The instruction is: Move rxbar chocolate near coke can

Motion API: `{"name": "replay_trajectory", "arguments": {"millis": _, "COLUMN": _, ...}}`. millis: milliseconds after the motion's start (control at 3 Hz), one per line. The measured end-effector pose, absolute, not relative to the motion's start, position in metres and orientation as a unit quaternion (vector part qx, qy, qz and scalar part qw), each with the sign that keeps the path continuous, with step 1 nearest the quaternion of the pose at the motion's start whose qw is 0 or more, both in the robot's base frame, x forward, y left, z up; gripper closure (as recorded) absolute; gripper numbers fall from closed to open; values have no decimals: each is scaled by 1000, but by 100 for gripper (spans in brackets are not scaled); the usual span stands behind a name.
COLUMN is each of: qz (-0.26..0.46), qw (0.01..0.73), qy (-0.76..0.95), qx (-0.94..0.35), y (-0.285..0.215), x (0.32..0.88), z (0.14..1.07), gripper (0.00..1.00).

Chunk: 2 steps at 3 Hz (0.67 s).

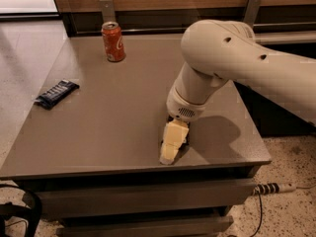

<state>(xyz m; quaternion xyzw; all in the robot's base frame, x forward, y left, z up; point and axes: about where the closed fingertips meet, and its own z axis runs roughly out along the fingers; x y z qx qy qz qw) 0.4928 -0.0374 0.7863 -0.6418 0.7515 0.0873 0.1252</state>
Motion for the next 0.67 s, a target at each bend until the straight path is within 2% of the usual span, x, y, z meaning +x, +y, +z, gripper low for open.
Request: {"name": "replay_trajectory", "arguments": {"millis": 667, "qz": 87, "qw": 125, "qy": 751, "qx": -642, "y": -37, "x": 493, "z": 803, "gripper": 71}}
